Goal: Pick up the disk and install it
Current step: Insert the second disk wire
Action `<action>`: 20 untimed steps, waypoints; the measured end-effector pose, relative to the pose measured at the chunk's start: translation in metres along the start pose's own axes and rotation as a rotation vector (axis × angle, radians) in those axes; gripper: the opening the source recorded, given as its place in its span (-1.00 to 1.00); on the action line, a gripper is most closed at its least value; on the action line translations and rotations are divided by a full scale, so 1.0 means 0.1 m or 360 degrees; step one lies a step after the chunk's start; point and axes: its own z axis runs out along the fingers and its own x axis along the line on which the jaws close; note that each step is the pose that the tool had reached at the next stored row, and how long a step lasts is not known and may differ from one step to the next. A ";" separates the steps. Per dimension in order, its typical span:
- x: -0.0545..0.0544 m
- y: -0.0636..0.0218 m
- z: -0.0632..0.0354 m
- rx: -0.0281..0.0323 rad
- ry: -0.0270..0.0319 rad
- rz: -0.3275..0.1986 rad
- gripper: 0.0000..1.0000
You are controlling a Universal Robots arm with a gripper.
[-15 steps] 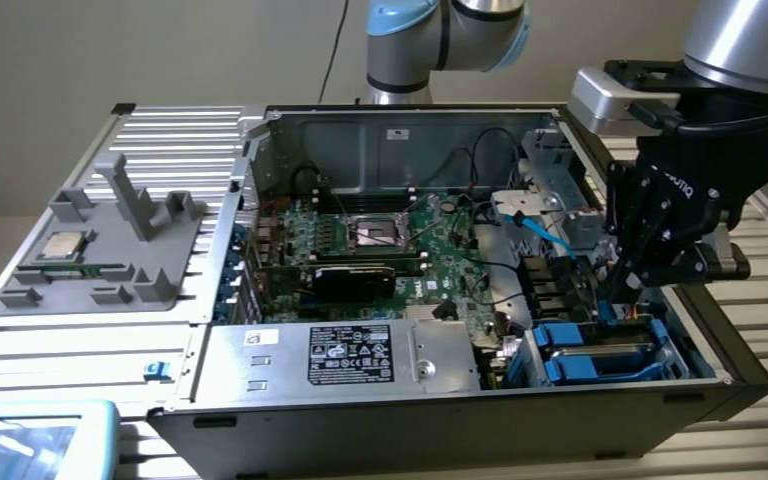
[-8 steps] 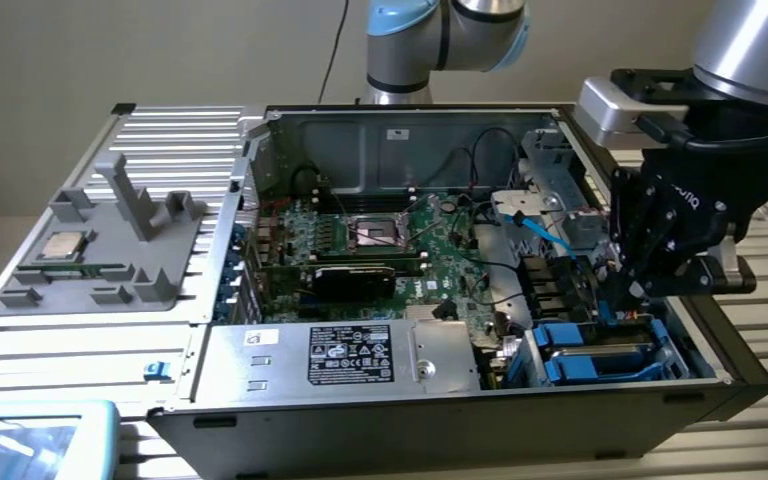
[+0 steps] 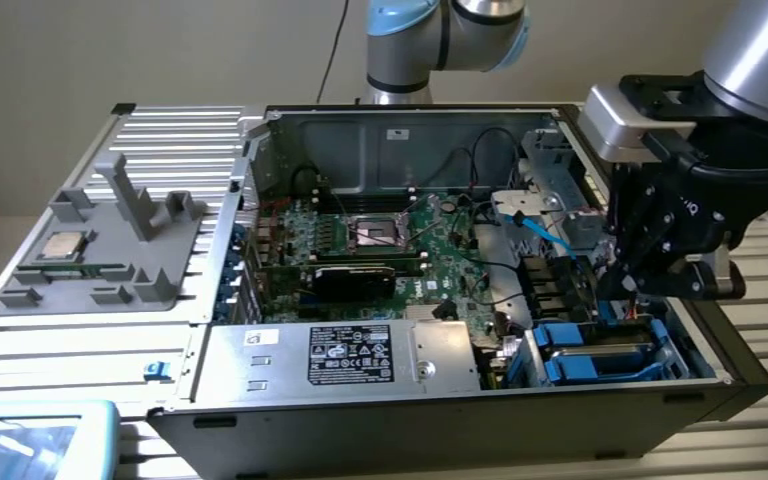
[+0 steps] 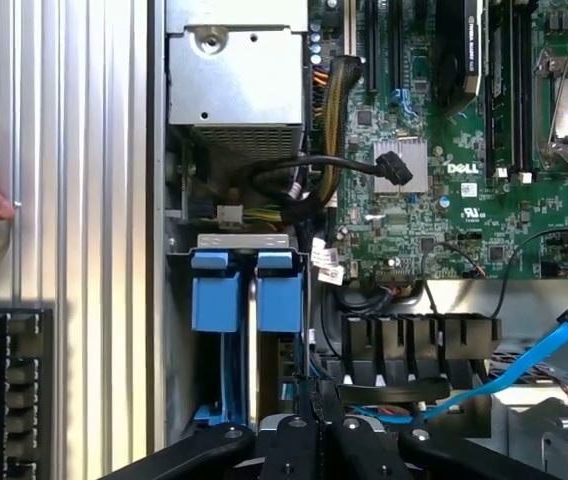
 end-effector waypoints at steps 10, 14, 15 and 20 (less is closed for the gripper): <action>0.00 -0.001 0.005 -0.00017 -0.00493 -0.0278 -0.79; 0.00 -0.001 0.005 0.00100 -0.00493 -0.0393 -0.79; 0.00 -0.001 0.004 0.00134 -0.00495 -0.0424 -0.79; 0.00 -0.001 0.003 0.00271 -0.00520 -0.0564 -0.79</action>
